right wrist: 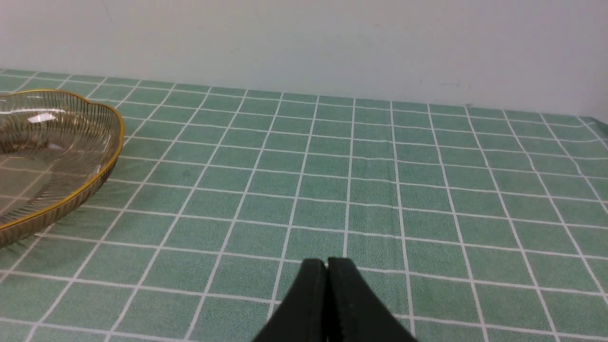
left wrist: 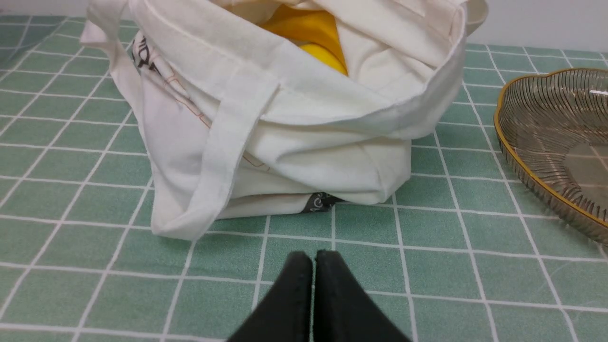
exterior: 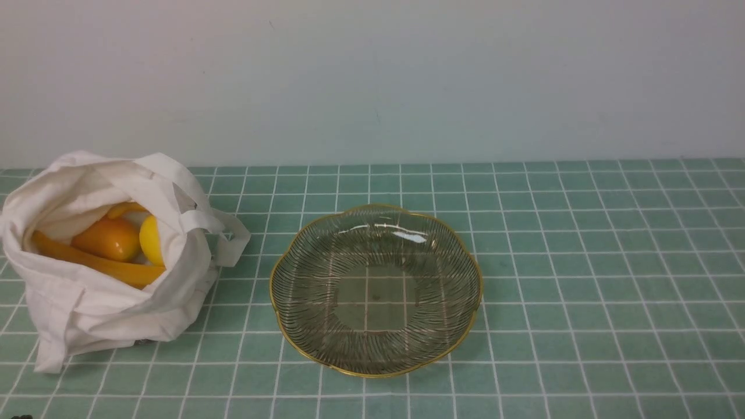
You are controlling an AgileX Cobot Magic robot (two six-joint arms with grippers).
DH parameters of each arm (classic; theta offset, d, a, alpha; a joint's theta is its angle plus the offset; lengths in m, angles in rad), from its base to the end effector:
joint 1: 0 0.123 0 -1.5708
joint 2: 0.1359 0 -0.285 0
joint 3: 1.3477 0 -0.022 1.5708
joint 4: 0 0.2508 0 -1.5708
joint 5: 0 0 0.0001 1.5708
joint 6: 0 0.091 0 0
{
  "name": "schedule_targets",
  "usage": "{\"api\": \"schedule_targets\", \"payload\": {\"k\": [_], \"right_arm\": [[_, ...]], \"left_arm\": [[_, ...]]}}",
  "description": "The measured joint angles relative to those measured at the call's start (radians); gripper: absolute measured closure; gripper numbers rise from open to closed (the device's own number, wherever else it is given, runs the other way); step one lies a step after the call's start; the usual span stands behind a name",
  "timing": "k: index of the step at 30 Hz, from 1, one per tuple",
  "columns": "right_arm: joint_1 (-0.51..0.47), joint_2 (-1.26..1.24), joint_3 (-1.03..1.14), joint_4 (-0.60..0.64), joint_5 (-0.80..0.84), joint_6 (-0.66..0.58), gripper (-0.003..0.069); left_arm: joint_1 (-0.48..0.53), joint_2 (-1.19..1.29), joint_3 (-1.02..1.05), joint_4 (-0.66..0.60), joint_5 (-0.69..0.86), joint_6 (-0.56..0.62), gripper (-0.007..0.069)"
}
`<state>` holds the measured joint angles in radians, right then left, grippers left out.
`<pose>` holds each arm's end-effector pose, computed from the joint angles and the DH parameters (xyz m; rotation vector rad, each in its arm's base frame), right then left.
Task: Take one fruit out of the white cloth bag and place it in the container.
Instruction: 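Reach into the bag and grasp the lemon with the left gripper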
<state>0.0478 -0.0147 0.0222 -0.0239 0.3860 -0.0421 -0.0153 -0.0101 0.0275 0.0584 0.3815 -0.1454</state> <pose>0.0521 0.0017 0.1718 -0.0989 1.8744 -0.0198 0.0525 0.0012 0.1703 -0.0863 1.8802 -0.0526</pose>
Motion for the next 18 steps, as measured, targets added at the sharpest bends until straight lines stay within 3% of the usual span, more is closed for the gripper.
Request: {"api": "schedule_targets", "payload": {"k": [10,18], "right_arm": [[0.0,0.0,0.0,0.0,0.0,0.0,0.0674],[0.0,0.0,0.0,0.0,0.0,0.0,0.0674]], "left_arm": [[0.0,0.0,0.001,-0.008,-0.027,-0.002,0.0632],[0.0,0.0,0.001,-0.19,-0.242,-0.093,0.0632]]}}
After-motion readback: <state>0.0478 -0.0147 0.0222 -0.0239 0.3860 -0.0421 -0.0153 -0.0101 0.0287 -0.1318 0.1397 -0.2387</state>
